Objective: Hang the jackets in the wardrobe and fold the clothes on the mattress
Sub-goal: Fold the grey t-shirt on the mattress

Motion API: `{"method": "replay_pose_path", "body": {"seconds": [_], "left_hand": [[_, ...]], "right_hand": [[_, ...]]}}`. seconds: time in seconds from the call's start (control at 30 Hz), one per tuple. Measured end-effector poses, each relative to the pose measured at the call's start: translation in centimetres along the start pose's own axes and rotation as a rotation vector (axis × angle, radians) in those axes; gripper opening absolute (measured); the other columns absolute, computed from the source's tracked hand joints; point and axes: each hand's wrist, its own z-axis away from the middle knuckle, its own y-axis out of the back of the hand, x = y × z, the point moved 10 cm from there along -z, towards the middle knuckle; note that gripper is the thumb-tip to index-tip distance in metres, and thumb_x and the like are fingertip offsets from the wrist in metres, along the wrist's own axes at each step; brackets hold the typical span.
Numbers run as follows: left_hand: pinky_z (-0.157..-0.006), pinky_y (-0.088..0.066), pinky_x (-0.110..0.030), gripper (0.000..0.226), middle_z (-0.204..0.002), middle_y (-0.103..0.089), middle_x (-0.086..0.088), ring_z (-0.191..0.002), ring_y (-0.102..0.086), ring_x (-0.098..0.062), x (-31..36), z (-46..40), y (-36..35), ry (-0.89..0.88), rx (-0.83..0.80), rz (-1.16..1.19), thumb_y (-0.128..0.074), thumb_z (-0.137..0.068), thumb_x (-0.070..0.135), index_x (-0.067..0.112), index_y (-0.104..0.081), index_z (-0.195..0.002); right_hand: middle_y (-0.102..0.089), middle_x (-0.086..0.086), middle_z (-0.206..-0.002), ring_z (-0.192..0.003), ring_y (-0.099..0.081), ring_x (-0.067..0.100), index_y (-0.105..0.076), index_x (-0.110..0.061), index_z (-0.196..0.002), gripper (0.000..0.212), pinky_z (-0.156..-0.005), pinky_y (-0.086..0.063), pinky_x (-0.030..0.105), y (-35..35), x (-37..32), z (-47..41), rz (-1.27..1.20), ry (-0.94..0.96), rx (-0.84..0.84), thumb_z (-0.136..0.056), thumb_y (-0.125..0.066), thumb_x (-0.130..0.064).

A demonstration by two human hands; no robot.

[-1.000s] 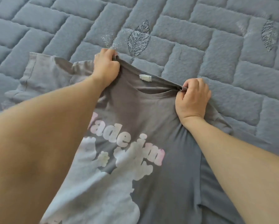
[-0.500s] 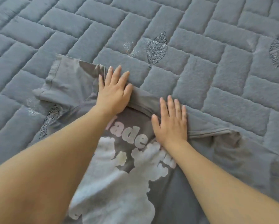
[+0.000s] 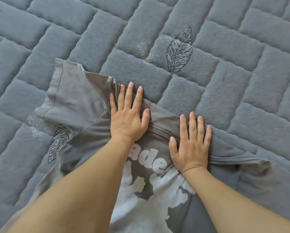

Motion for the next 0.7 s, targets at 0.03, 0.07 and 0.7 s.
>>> {"method": "replay_pose_path", "body": {"seconds": [0.03, 0.07, 0.7], "left_hand": [[-0.122, 0.004, -0.053, 0.071, -0.166, -0.013, -0.004, -0.153, -0.006, -0.026, -0.1, 0.1, 0.1, -0.001, -0.006, 0.009, -0.031, -0.094, 0.053, 0.025, -0.019, -0.158], [-0.122, 0.004, -0.052, 0.071, -0.166, -0.013, -0.004, -0.153, -0.005, -0.026, -0.1, 0.2, 0.2, -0.008, -0.003, 0.020, -0.031, -0.094, 0.052, 0.025, -0.020, -0.158], [-0.116, -0.026, -0.057, 0.052, -0.149, -0.043, -0.020, -0.139, -0.037, -0.040, -4.2, 1.1, 8.0, -0.026, 0.322, 0.451, -0.050, -0.084, 0.000, 0.001, -0.055, -0.136]], "right_hand": [[-0.019, 0.015, -0.162, -0.149, -0.016, 0.036, -0.026, -0.014, -0.155, 0.072, -0.118, -0.012, 0.059, 0.3, -0.2, 0.1, 0.001, 0.004, -0.017, -0.092, -0.031, -0.049], [-0.018, 0.015, -0.162, -0.149, -0.016, 0.035, -0.025, -0.014, -0.155, 0.071, -0.118, -0.012, 0.059, 0.7, -0.3, 0.2, -0.005, 0.005, -0.021, -0.094, -0.029, -0.049], [-0.028, 0.012, -0.160, -0.147, -0.024, 0.034, -0.040, -0.024, -0.150, 0.060, -0.118, -0.015, 0.057, 0.6, -5.3, -3.8, -0.102, -0.132, 0.223, -0.094, -0.041, -0.047]]}}
